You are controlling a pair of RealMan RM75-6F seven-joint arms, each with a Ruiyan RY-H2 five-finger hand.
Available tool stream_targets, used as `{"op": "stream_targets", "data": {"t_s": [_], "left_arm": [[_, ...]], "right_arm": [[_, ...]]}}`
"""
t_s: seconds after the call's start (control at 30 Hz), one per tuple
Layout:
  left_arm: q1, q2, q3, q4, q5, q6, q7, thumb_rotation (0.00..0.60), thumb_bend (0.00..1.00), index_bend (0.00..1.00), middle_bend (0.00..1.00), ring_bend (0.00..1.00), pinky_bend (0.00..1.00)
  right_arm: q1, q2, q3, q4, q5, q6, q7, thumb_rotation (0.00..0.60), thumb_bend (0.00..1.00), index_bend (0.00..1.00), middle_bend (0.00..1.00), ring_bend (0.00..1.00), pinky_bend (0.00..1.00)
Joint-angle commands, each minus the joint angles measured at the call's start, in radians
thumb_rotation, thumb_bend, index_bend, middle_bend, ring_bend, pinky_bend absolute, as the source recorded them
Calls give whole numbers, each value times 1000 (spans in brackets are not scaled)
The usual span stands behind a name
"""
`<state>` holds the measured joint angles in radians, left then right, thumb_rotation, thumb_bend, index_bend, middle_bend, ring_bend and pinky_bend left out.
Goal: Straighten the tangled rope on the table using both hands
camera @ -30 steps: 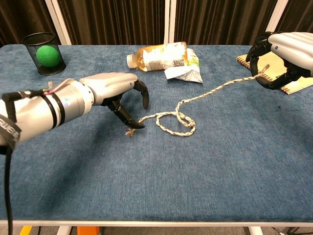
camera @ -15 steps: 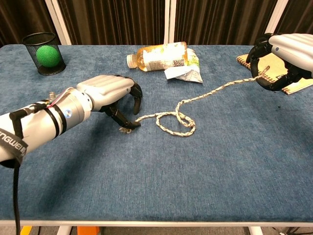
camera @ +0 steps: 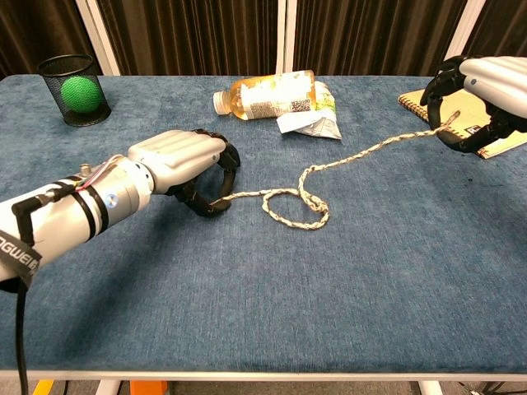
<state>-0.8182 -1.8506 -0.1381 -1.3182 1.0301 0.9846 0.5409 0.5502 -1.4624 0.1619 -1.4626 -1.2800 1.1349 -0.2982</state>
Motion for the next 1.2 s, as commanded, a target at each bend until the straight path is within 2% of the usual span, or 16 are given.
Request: {"op": "stream_targets", "data": {"t_s": [0.03,0.43,0.7,0.9,1.2], "left_arm": [[6,3,4,6,16,3,-14,588,327,583,206,71,0],[44,51,15,-23,80,29,-75,589,382,588,213,71,0],[128,190,23,-92,137,113,-185,591,383,593,219,71,0],[202,304,44,-100,188,168,-294,591,383,593,219,71,0],[251,373,66,-57,252,183,-396,590,383,593,219,71,0]], "right_arm": [[-4,6,1,-4,3,4,0,600,477,633,261,0,0],[-25,36,1,-23,14,18,8,600,483,633,261,0,0],[-80,112,4,-41,24,66,65,600,487,632,261,0,0],[-151,176,-5,-34,51,94,163,600,489,635,262,0,0],[-216,194,-30,-17,38,119,258,600,490,637,262,0,0]]}}
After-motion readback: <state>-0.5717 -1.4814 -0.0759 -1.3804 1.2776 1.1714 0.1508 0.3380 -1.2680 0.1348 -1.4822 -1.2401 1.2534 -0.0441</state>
